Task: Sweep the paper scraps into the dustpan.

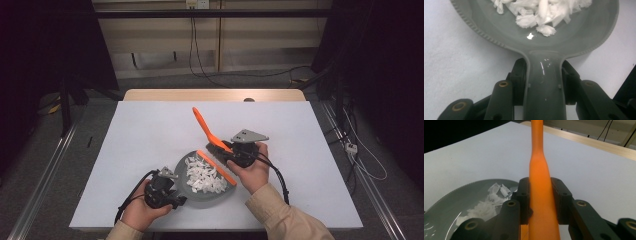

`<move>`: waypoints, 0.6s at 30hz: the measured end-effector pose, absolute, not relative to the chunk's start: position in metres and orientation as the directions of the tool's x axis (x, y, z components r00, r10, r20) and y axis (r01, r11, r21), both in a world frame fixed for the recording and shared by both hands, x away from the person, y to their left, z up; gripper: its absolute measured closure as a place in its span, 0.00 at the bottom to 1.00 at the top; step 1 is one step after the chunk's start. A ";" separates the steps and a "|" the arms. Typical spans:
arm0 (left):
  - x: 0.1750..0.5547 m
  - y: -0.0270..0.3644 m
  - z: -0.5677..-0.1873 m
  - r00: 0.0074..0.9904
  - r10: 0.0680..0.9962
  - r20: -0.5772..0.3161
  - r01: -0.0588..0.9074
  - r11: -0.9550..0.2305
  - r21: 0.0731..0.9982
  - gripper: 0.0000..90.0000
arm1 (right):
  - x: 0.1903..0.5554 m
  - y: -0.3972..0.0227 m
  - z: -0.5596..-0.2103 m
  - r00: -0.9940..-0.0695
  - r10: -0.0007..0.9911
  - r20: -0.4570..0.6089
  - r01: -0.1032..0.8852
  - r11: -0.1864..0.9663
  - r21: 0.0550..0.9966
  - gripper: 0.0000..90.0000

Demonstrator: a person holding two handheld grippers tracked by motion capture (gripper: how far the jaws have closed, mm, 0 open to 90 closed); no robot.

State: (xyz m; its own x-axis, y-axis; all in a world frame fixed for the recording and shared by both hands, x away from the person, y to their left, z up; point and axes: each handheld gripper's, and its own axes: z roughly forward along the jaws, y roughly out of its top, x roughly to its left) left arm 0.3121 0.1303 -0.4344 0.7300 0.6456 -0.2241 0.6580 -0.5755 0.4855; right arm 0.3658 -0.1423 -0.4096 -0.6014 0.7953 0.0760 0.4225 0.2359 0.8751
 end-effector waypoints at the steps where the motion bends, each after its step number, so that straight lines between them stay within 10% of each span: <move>1: 0.312 0.130 -0.434 0.720 0.655 -0.230 0.667 -0.563 0.488 0.70 | 0.369 -0.142 -0.410 -0.598 0.798 0.078 0.425 0.233 0.875 0.79; 18: 0.325 0.153 -0.434 0.717 0.648 -0.259 0.679 -0.563 0.472 0.70 | 0.417 -0.128 -0.433 -0.579 0.806 0.120 0.447 0.191 0.874 0.79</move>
State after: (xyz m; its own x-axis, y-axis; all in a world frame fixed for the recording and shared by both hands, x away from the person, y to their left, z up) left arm 0.3249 0.1533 -0.4339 0.7166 0.6475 -0.2593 0.6790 -0.5626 0.4716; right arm 0.4167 -0.1283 -0.4327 -0.5792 0.8063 0.1198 0.4471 0.1914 0.8738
